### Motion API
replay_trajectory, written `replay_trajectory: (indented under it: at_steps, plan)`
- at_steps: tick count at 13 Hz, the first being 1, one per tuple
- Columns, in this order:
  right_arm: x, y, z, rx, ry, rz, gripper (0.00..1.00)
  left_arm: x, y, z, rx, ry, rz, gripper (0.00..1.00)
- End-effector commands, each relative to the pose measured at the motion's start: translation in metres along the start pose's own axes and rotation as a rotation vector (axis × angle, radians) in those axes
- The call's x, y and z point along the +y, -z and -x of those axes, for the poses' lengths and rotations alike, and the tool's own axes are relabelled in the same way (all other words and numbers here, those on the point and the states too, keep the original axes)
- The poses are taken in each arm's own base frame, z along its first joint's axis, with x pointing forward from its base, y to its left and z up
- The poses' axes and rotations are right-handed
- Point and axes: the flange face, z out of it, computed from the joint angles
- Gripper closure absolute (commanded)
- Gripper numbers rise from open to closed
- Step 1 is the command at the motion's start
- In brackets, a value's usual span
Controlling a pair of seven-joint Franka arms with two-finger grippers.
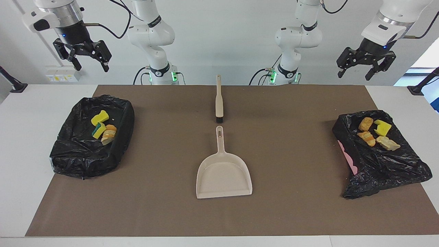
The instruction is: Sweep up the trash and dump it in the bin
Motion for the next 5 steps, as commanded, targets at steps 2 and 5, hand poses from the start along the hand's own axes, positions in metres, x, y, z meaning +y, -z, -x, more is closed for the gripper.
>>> replay_trajectory:
  at_steps: [2,5]
  plan:
    - [0.0040,0.0017,0.0016,-0.012,0.019,0.004,0.00,-0.0023,-0.0011,0.0118,-0.026,0.012,-0.012,0.00]
    - [0.0040,0.0017,0.0016,-0.012,0.019,0.004,0.00,-0.0022,-0.0010,0.0143,-0.034,0.013,-0.013,0.00]
